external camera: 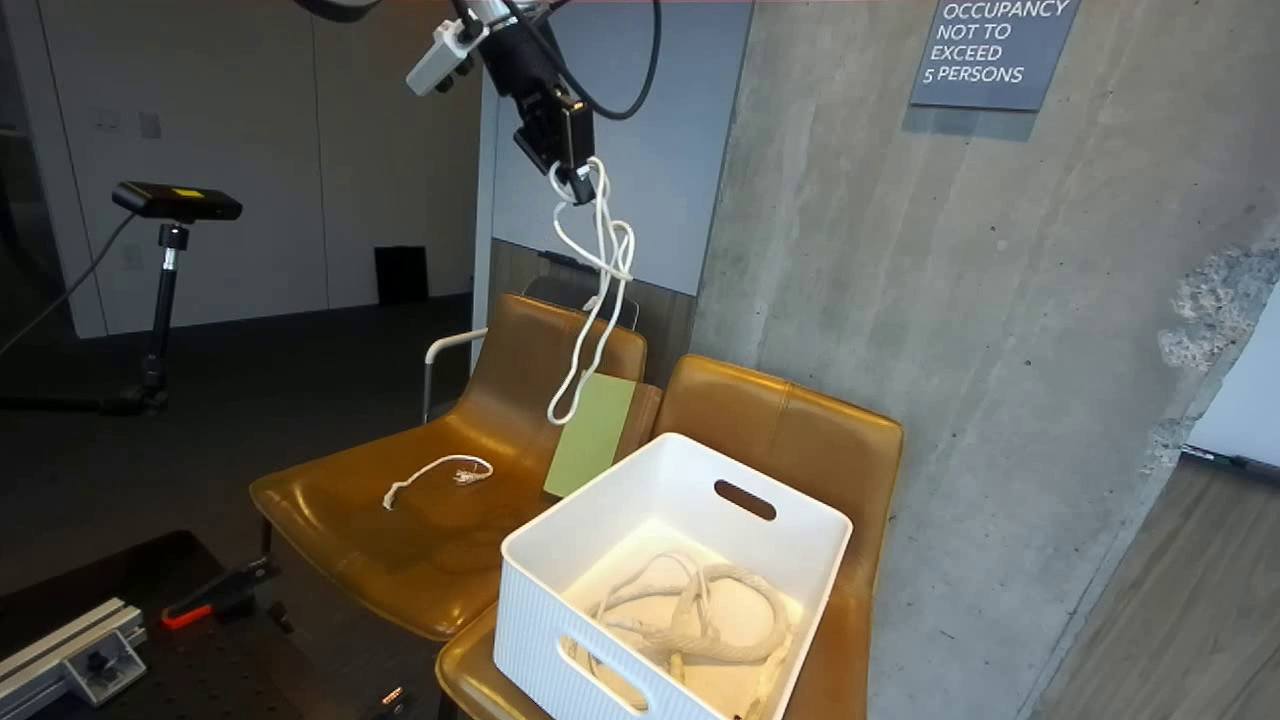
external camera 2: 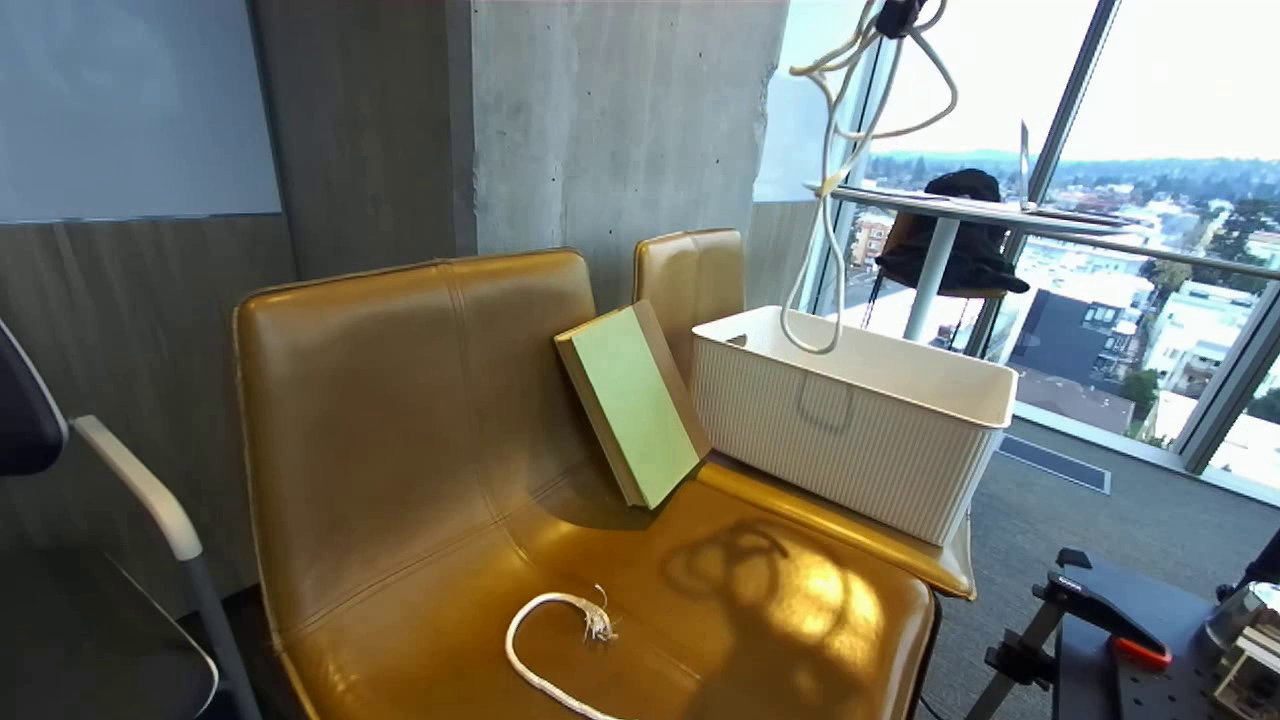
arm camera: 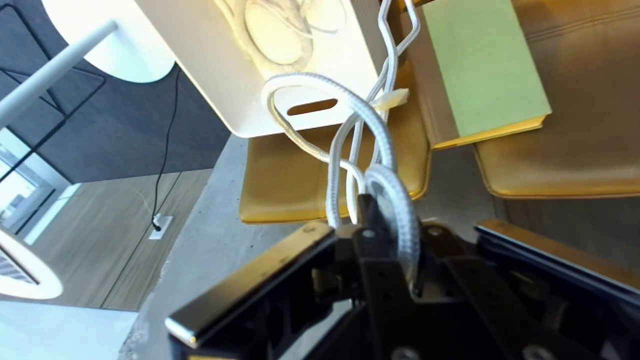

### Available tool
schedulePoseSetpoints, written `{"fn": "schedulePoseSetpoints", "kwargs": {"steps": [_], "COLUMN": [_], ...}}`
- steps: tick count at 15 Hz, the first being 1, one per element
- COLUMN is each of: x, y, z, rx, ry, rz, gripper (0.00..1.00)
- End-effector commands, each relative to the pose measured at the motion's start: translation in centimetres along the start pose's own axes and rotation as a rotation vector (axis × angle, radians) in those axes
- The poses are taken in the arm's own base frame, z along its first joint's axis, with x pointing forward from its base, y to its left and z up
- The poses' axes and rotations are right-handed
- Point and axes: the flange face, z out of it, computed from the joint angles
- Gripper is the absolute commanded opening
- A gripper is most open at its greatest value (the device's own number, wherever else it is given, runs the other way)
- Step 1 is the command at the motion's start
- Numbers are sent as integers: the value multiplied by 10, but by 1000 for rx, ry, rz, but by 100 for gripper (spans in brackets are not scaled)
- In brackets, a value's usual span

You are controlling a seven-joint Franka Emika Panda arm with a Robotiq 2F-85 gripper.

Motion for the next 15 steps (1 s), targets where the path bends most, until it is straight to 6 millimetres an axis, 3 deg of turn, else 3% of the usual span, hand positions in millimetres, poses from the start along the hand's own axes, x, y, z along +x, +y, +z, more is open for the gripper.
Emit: {"fn": "schedulePoseSetpoints", "kwargs": {"steps": [1, 3, 8, 15], "x": [19, 22, 20, 11], "y": [58, 84, 120, 136], "z": [2, 22, 89, 181], "rx": [-52, -66, -97, -77], "ry": [0, -18, -93, -162], "rz": [38, 61, 103, 142], "gripper": [2, 2, 2, 2]}}
